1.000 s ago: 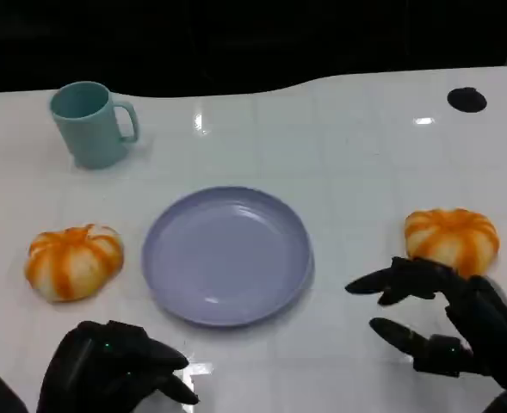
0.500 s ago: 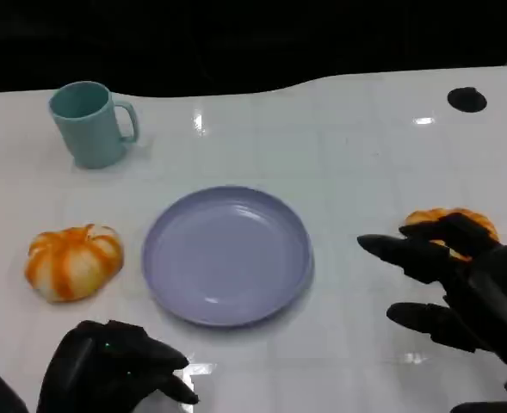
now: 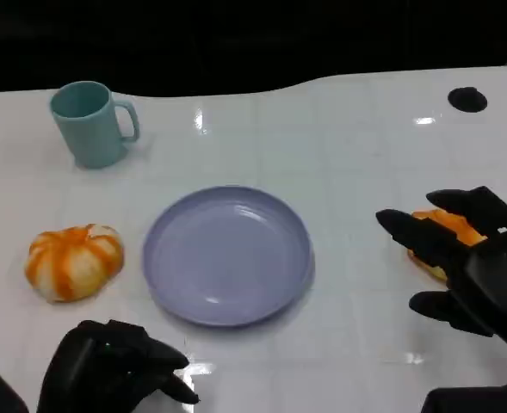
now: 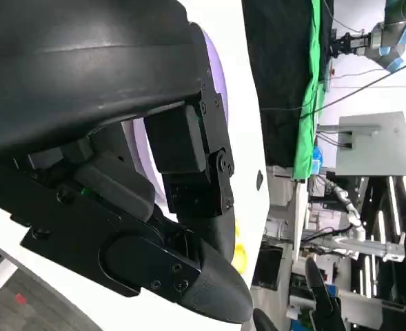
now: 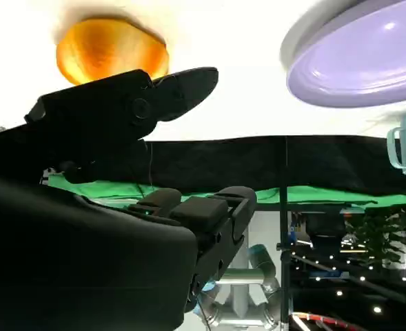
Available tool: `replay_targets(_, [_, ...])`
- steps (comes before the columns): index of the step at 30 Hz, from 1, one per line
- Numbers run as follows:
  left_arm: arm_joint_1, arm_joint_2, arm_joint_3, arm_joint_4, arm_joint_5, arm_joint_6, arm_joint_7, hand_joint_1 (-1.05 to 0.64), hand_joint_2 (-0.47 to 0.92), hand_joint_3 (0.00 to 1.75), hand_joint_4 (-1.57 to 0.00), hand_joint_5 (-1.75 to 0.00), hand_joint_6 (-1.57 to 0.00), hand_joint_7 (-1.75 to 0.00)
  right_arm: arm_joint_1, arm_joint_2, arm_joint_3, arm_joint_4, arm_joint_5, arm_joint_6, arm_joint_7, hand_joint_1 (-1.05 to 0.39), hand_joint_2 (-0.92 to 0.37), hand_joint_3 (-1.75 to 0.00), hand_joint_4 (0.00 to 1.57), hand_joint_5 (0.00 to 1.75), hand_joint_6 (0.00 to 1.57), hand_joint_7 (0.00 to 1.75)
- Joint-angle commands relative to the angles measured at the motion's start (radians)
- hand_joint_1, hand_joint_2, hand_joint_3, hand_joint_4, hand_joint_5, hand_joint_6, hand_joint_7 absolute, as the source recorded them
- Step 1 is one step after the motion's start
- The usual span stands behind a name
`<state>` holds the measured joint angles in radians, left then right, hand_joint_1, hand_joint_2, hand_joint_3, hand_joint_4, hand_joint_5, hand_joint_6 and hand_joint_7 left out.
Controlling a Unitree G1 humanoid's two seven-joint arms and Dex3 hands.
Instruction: Grasp the bread from the table and place it into the plate.
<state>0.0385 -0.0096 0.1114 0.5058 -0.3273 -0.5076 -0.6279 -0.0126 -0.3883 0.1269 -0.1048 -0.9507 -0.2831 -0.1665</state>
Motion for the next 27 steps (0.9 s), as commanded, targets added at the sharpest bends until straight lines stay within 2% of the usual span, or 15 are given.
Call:
replay_targets(1, [-0.002, 0.015, 0.007, 0.007, -0.002, 0.001, 0.002, -1.05, 0.77, 0.00, -1.57, -0.36, -1.57, -0.14, -0.002, -0.026, 0.006, -0.014, 0.009, 0.014, -0.006, -0.48, -0.85, 0.00, 0.00, 0.60, 0.39, 0.01])
replay_targets(2, [-0.002, 0.015, 0.007, 0.007, -0.002, 0.001, 0.002, -1.05, 0.77, 0.00, -1.57, -0.36, -1.57, -0.14, -0.002, -0.027, 0.007, -0.014, 0.010, 0.015, -0.006, -0.48, -0.85, 0.00, 0.00, 0.60, 0.39, 0.01])
replay_targets(4, [-0.003, 0.012, 0.007, 0.010, -0.001, 0.000, 0.006, -1.05, 0.77, 0.00, -1.57, -0.36, -1.57, -0.14, -0.076, -0.026, 0.039, 0.025, -0.107, 0.141, 0.091, -0.51, -0.84, 0.00, 0.01, 0.48, 0.34, 0.01])
replay_targets(6, [0.001, 0.011, 0.007, 0.005, 0.002, -0.001, 0.010, -1.05, 0.77, 0.00, -1.57, -0.36, -1.57, -0.14, -0.151, -0.019, 0.073, 0.083, -0.195, 0.246, 0.165, -0.48, -0.81, 0.00, 0.00, 0.49, 0.34, 0.02])
replay_targets(10, [0.003, 0.010, 0.006, 0.003, 0.003, -0.005, 0.010, -1.05, 0.78, 0.00, -1.57, -0.37, -1.57, -0.14, -0.205, -0.018, 0.118, 0.153, -0.221, 0.320, 0.186, -0.44, -0.80, 0.00, 0.01, 0.54, 0.35, 0.02])
replay_targets(16, [0.006, 0.011, 0.007, -0.002, 0.004, -0.001, 0.012, -1.05, 0.78, 0.00, -1.57, -0.37, -1.57, -0.13, -0.234, -0.030, 0.163, 0.207, -0.214, 0.367, 0.169, -0.43, -0.80, 0.00, 0.04, 0.53, 0.37, 0.01])
replay_targets(27, [0.006, 0.013, 0.007, -0.002, 0.003, -0.003, 0.008, -1.05, 0.78, 0.00, -1.57, -0.37, -1.57, -0.14, -0.250, -0.028, 0.188, 0.237, -0.163, 0.389, 0.177, -0.40, -0.80, 0.00, 0.05, 0.49, 0.37, 0.00])
